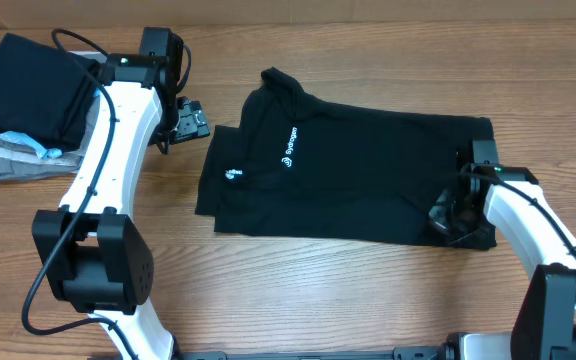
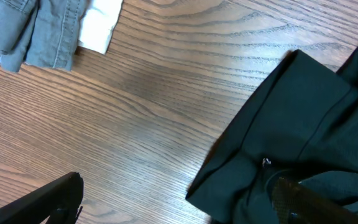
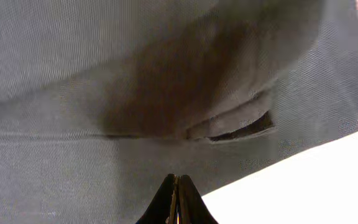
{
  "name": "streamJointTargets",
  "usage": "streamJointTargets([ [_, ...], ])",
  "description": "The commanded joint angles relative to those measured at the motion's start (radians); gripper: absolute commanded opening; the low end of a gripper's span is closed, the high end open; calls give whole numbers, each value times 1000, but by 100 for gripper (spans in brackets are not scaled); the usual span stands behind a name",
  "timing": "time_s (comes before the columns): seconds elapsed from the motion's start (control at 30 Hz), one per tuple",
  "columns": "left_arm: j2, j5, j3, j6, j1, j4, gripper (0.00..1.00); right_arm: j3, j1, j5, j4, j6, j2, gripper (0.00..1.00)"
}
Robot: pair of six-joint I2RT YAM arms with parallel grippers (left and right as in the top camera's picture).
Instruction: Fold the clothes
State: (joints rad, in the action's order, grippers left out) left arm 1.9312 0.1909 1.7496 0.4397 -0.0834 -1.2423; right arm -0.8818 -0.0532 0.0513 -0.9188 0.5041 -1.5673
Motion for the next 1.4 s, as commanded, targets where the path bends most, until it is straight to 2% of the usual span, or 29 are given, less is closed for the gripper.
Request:
streamJointTargets([
  [0.0, 4, -8, 22, 13, 0, -2, 100, 24, -2, -1, 25, -6, -1, 4],
  [0.4, 4, -8, 22, 13, 0, -2, 100, 108, -3, 35, 172, -6, -4, 4],
  [0.87, 4, -8, 22, 13, 0, -2, 100, 108, -3, 221, 377, 24, -4, 4],
  [1.1, 4, -8, 22, 13, 0, -2, 100, 106, -5, 296, 511, 10, -4, 6],
  [1.13, 4, -8, 22, 13, 0, -2, 100, 98, -4, 296, 526, -10, -4, 8],
  [1.23, 4, -8, 22, 13, 0, -2, 100, 24, -5, 296, 490, -68, -3, 14],
  [1.37, 4, -8, 22, 13, 0, -2, 100, -144, -5, 296, 329, -87, -3, 23],
])
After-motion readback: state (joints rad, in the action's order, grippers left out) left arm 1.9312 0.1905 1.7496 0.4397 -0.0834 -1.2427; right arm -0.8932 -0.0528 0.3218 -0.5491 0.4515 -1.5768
